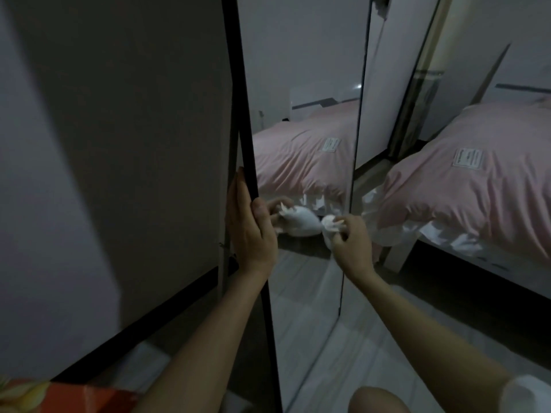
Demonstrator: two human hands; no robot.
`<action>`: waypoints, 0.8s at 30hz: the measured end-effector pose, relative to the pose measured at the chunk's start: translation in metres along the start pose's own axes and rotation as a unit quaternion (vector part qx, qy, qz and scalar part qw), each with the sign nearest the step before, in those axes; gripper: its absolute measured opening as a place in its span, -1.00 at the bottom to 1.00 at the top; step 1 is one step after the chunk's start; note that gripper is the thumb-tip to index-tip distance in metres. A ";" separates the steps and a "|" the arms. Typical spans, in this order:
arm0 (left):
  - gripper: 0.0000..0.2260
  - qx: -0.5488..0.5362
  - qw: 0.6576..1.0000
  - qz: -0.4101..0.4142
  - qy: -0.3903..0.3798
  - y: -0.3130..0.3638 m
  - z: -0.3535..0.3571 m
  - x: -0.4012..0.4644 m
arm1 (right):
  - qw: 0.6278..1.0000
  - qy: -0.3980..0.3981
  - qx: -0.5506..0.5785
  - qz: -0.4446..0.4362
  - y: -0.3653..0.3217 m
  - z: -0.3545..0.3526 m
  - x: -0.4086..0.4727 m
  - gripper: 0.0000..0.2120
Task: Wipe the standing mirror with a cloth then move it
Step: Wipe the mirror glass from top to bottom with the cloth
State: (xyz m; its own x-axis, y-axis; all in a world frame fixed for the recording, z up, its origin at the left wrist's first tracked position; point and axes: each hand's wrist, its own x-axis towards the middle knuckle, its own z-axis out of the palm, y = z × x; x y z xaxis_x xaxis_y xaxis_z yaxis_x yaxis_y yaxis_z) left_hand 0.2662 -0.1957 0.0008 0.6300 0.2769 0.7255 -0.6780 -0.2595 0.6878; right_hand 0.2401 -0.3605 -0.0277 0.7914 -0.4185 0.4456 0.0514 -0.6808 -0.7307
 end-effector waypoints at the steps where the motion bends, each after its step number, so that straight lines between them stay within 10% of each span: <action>1: -0.49 -0.001 1.000 0.000 -0.003 0.000 -0.001 -0.001 | 0.999 0.004 0.037 -0.014 -0.006 -0.001 0.005 -0.79; 8: -0.56 0.023 0.999 -0.009 -0.027 -0.001 -0.008 -0.003 | 0.962 -0.250 -0.050 0.096 0.033 0.023 -0.032 -0.75; 11: -0.53 0.022 0.999 0.001 -0.038 -0.003 -0.011 -0.001 | 0.982 -0.140 -0.047 0.122 0.027 0.014 -0.032 -0.82; 16: -0.47 0.022 0.998 -0.003 -0.050 -0.007 -0.014 0.000 | 0.991 0.028 0.098 -0.082 -0.029 -0.001 -0.008 -0.83; 24: -0.58 0.034 0.997 -0.012 -0.065 -0.007 -0.017 -0.007 | 0.964 -0.220 -0.044 -0.142 0.030 0.036 -0.070 -0.79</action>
State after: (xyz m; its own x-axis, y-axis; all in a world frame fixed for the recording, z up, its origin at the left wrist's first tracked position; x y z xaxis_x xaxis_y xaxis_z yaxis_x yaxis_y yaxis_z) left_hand 0.2601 -0.1802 -0.0092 0.6935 0.1621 0.7020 -0.6367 -0.3182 0.7024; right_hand 0.2084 -0.3298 -0.0995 0.9356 0.0743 0.3452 0.2678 -0.7865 -0.5565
